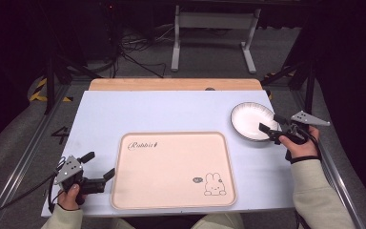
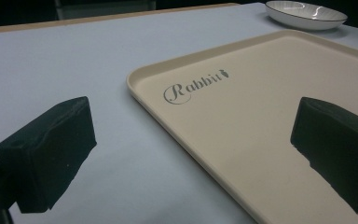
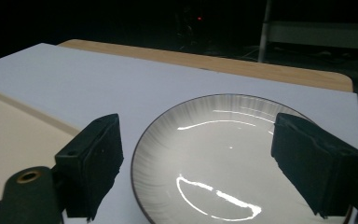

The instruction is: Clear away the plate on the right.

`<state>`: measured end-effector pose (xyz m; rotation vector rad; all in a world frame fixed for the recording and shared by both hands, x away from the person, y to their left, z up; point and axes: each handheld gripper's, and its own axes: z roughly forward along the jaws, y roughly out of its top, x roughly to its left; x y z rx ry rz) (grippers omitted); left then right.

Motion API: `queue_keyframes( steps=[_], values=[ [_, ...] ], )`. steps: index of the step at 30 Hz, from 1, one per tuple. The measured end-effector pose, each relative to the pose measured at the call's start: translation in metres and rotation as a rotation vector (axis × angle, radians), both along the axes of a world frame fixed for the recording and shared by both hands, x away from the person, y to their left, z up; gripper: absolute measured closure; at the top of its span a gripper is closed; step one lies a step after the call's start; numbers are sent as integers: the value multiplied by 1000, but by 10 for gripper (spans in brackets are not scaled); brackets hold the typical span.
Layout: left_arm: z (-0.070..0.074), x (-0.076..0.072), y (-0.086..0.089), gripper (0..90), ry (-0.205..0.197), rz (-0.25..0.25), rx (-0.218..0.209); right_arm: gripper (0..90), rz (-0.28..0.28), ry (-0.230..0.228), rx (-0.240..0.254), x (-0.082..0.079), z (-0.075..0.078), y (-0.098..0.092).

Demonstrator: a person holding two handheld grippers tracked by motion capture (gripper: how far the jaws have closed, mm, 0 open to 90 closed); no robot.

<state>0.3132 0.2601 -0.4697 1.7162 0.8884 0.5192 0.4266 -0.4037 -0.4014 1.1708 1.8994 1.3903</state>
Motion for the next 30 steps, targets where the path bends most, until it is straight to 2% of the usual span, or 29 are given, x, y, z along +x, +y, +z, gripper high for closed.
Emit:
queue_keyframes(
  steps=[2, 6, 7, 11, 14, 18, 21, 25, 30],
  values=[
    [0, 0, 0, 4, 0, 0, 0, 153, -31, 5, 8, 5, 0, -4],
    [0, 0, 0, 4, 0, 0, 0, 132, -56, 6, 4, 9, 0, -8],
    [0, 0, 0, 4, 0, 0, 1, 104, -99, 5, -14, 12, 0, -10],
    [0, 0, 0, 4, 0, 0, 0, 105, -120, 24, -18, 17, 1, -14],
    [0, 0, 0, 4, 0, -1, 0, 138, -128, 51, -16, 22, 1, -17],
    [0, 0, 0, 4, 2, -2, 3, 175, -129, 61, -6, 26, 2, -20],
    [0, 0, 0, 4, 0, -2, 2, 257, -154, 94, -22, 31, 1, -25],
    [0, 0, 0, 4, 0, -2, 1, 306, -167, 116, -15, 35, 1, -27],
    [0, -1, 0, 4, -2, -1, 3, 330, -187, 106, -27, 43, 0, -32]
  ],
)
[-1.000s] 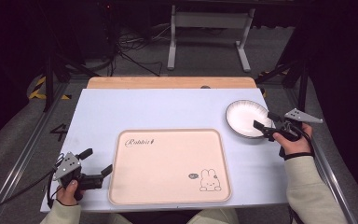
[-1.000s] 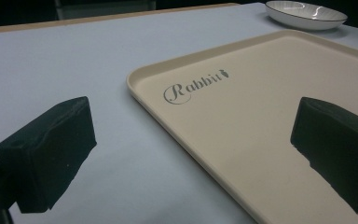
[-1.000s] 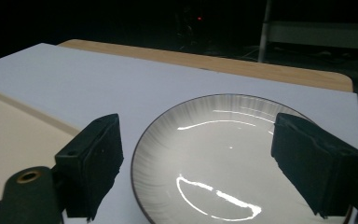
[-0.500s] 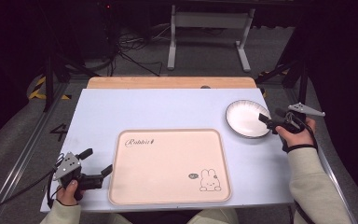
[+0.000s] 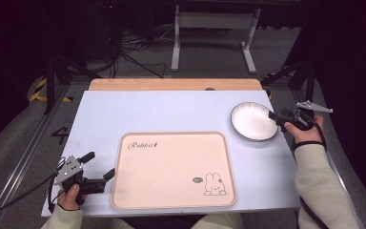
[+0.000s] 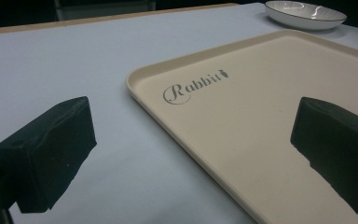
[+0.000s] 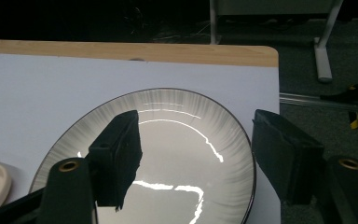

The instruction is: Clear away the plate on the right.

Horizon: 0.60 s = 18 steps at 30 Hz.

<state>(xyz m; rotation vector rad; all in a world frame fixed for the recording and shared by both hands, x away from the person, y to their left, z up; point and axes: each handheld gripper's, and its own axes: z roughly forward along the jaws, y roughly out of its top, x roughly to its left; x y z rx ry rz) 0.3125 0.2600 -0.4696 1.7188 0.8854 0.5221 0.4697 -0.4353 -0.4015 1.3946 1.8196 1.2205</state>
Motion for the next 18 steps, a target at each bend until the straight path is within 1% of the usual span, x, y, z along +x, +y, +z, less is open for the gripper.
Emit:
queue_keyframes(
  steps=[1, 2, 3, 5, 6, 7, 8, 10, 11, 12, 14, 18],
  values=[
    [0, 0, 0, 4, -1, 0, 0, 330, -16, 21, 1, 3, -3, -2],
    [0, 0, 0, 4, -2, -1, 3, 330, -16, 21, 1, 3, -3, -2],
    [0, 0, -1, 4, 1, 0, 0, 302, -33, 35, 5, 6, -7, -4],
    [0, 0, 0, 4, 4, -3, 2, 301, -53, 48, 5, 9, -11, -7],
    [0, 0, 0, 4, 4, -3, 2, 301, -53, 48, 5, 9, -11, -7],
    [0, 0, 0, 4, 6, -2, 2, 301, -61, 53, 13, 10, -12, -8],
    [0, 0, 0, 4, 2, -2, 4, 301, -82, 75, 26, 12, -16, -10],
    [0, 0, 0, 4, 3, -1, 2, 304, -96, 98, 39, 14, -20, -12],
    [0, 0, 0, 4, 3, -1, 2, 304, -96, 98, 39, 14, -20, -12],
    [0, 0, 0, 4, 3, -2, 2, 311, -102, 108, 43, 15, -22, -13],
    [0, 0, 0, 4, 2, -4, 3, 320, -105, 120, 69, 16, -26, -14],
    [0, 0, 0, 4, 2, -4, 3, 356, -119, 147, 90, 16, -34, -16]
  ],
)
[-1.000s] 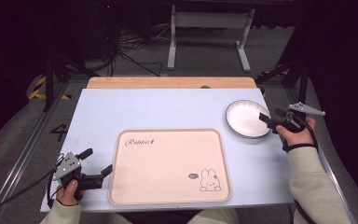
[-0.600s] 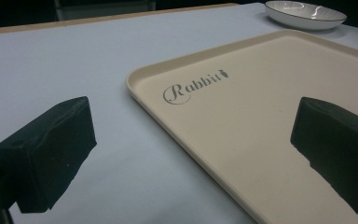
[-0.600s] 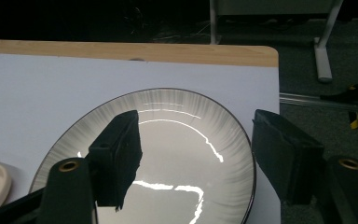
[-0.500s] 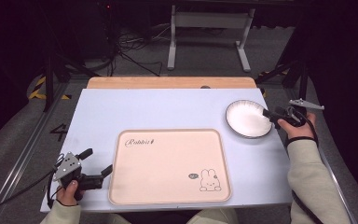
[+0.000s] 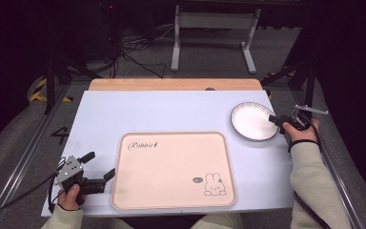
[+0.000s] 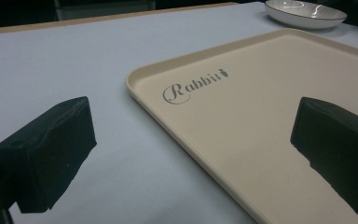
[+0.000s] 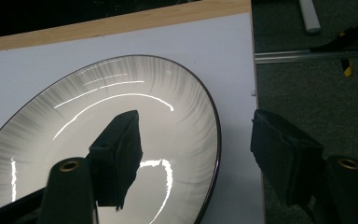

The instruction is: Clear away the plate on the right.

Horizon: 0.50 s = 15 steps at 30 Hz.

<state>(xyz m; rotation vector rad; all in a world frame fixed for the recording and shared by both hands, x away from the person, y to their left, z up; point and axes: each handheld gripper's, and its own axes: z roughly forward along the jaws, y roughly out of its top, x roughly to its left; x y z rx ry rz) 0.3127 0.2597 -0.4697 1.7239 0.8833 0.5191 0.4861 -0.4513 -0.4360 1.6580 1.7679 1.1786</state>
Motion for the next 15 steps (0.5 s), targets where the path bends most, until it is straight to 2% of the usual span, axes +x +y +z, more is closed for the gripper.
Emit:
queue_keyframes(
  steps=[3, 9, 15],
  values=[
    [0, 0, 0, 4, 1, 2, -2, 417, -14, 26, 19, 0, -6, -2],
    [0, 0, 0, 4, 3, 1, 1, 493, -24, 51, 48, -1, -9, -5],
    [0, 0, -1, 4, -2, 5, 0, 610, -32, 75, 80, -1, -13, -6]
  ],
)
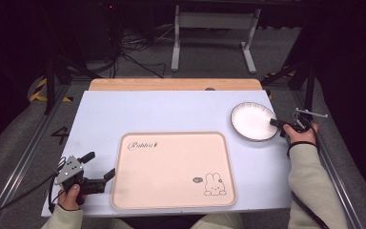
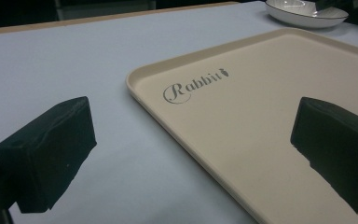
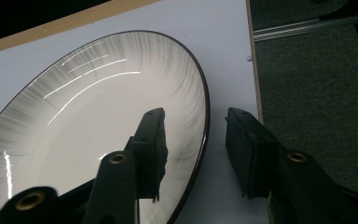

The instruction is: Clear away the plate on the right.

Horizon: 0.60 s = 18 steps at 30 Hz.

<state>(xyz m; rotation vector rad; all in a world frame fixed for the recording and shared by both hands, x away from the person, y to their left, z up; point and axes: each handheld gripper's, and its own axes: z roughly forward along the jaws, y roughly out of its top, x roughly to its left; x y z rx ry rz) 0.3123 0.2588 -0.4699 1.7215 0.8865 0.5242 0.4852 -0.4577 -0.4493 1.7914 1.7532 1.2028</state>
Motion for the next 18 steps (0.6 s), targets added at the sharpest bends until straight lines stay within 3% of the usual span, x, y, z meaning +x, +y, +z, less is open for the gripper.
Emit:
queue_keyframes(
  steps=[11, 12, 18],
  values=[
    [0, -2, -1, 4, -16, 11, 9, 708, -30, 42, 72, 5, -6, 0],
    [0, -2, -1, 4, -16, 12, 9, 716, -61, 58, 95, 6, -5, 1],
    [0, -2, -2, 4, -16, 14, 12, 741, -74, 75, 89, 9, -4, 9]
  ],
)
